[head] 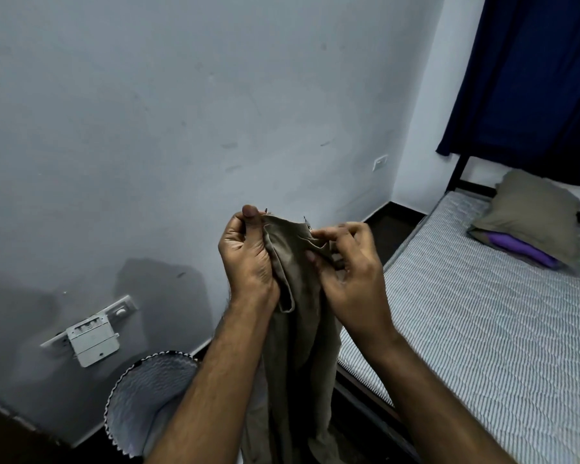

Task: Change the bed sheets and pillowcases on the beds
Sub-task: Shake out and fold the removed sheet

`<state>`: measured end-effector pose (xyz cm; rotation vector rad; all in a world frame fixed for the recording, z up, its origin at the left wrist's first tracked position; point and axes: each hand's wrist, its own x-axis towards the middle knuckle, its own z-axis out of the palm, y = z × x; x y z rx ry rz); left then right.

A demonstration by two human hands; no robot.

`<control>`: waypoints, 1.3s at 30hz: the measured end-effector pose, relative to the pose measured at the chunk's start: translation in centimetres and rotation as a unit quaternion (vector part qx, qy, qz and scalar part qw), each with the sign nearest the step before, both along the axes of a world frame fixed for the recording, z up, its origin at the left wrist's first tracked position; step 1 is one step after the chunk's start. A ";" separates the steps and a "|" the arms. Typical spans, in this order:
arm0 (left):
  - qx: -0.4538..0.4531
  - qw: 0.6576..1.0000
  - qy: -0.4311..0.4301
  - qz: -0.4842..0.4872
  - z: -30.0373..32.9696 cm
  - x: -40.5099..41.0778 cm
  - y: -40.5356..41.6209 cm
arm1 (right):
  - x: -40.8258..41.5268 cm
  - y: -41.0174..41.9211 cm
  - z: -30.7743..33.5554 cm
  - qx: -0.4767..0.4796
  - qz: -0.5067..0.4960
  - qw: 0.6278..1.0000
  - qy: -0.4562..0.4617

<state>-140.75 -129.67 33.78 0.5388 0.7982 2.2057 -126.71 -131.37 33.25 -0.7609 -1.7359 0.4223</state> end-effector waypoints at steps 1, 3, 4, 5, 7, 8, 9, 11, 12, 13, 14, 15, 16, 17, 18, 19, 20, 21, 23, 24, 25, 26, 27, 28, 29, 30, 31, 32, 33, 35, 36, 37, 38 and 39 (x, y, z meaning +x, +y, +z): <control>0.002 1.000 0.001 0.004 -0.1 0.0 0.0 | 0.0 0.0 -0.1 0.007 -0.014 1.000 0.005; 0.005 1.000 0.005 0.006 -0.3 0.0 -0.2 | 0.1 -0.2 -0.2 0.022 -0.035 0.999 0.011; 0.008 1.000 0.011 0.010 -0.5 0.0 -0.3 | 0.1 -0.1 -0.2 0.028 -0.041 0.999 0.018; 0.008 0.999 0.029 0.016 -0.7 0.1 -0.5 | 0.1 0.0 -0.2 0.031 -0.045 0.998 0.029; -0.001 0.995 0.090 0.032 -1.3 0.1 -1.1 | 0.1 0.5 0.0 0.029 -0.048 0.997 0.059; -0.010 0.991 0.127 0.040 -1.6 0.1 -1.5 | 0.2 0.8 0.0 0.020 -0.040 0.996 0.079; -0.019 0.984 0.170 0.047 -1.9 0.1 -2.0 | 0.2 1.1 0.0 0.002 -0.027 0.994 0.103; -0.026 0.959 0.277 0.056 -2.4 -0.1 -2.9 | 0.4 1.8 -0.3 -0.042 0.002 0.988 0.146; -0.029 0.933 0.354 0.055 -2.6 -0.4 -3.3 | 0.5 2.2 -0.4 -0.059 0.012 0.985 0.160; -0.040 0.892 0.447 0.048 -2.6 -0.9 -3.7 | 0.5 2.5 -0.5 -0.070 0.020 0.983 0.171; -0.066 0.836 0.543 0.035 -2.6 -1.4 -4.1 | 0.5 2.8 -0.6 -0.080 0.026 0.980 0.183; -0.108 0.773 0.625 0.026 -2.4 -1.7 -4.5 | 0.6 3.1 -0.6 -0.088 0.032 0.976 0.199; -0.146 0.720 0.678 0.025 -2.1 -1.9 -5.0 | 0.6 3.4 -0.6 -0.097 0.035 0.971 0.217; -0.170 0.690 0.703 0.030 -2.0 -1.9 -5.4 | 0.7 3.8 -0.6 -0.103 0.034 0.967 0.232; -0.184 0.681 0.708 0.040 -2.1 -1.7 -5.7 | 0.8 4.1 -0.6 -0.107 0.029 0.964 0.240; -0.194 0.681 0.704 0.049 -2.2 -1.6 -5.8 | 0.8 4.4 -0.6 -0.108 0.025 0.964 0.241; -0.210 0.673 0.707 0.055 -2.3 -1.5 -5.8 | 0.8 4.6 -0.5 -0.107 0.023 0.965 0.237; -0.231 0.650 0.722 0.059 -2.4 -1.6 -5.6 | 0.7 4.7 -0.4 -0.104 0.027 0.968 0.227; -0.281 0.587 0.756 0.071 -2.5 -1.8 -5.2 | 0.6 4.8 -0.2 -0.098 0.032 0.977 0.188; -0.309 0.567 0.760 0.079 -2.6 -2.1 -5.1 | 0.5 5.0 -0.2 -0.097 0.033 0.980 0.170; -0.335 0.556 0.755 0.086 -2.8 -2.5 -5.0 | 0.5 5.2 0.0 -0.101 0.034 0.981 0.160; -0.358 0.551 0.748 0.089 -2.9 -3.1 -5.0 | 0.5 5.5 0.1 -0.108 0.033 0.980 0.163; -0.374 0.547 0.744 0.085 -3.2 -3.9 -5.0 | 0.6 6.0 0.1 -0.118 0.031 0.977 0.177; -0.383 0.550 0.738 0.078 -3.5 -4.7 -5.0 | 0.8 6.6 0.2 -0.130 0.025 0.971 0.197; -0.385 0.567 0.725 0.063 -3.7 -5.6 -5.0 | 1.1 7.2 0.4 -0.144 0.021 0.965 0.218; -0.379 0.602 0.701 0.047 -4.0 -6.5 -4.8 | 1.4 7.8 0.6 -0.159 0.018 0.958 0.238; -0.368 0.648 0.666 0.032 -4.3 -7.3 -4.7 | 1.6 8.4 0.8 -0.173 0.023 0.950 0.258; -0.354 0.694 0.627 0.013 -4.7 -7.8 -4.6 | 1.7 8.9 0.9 -0.188 0.032 0.942 0.276; -0.341 0.733 0.588 -0.009 -4.9 -8.0 -4.6 | 1.8 9.4 1.1 -0.200 0.046 0.934 0.294; -0.299 0.804 0.509 -0.074 -5.5 -8.1 -4.7 | 1.5 10.3 1.3 -0.219 0.069 0.919 0.320; -0.268 0.832 0.475 -0.104 -5.8 -8.0 -4.9 | 1.3 10.7 1.4 -0.229 0.073 0.914 0.327; -0.234 0.853 0.448 -0.126 -6.2 -7.9 -5.2 | 1.1 11.2 1.4 -0.239 0.077 0.909 0.334; -0.201 0.870 0.429 -0.134 -6.5 -7.7 -5.5 | 0.9 11.6 1.4 -0.251 0.080 0.903 0.341; -0.173 0.883 0.418 -0.127 -6.8 -7.6 -5.7 | 0.8 12.1 1.4 -0.262 0.083 0.896 0.348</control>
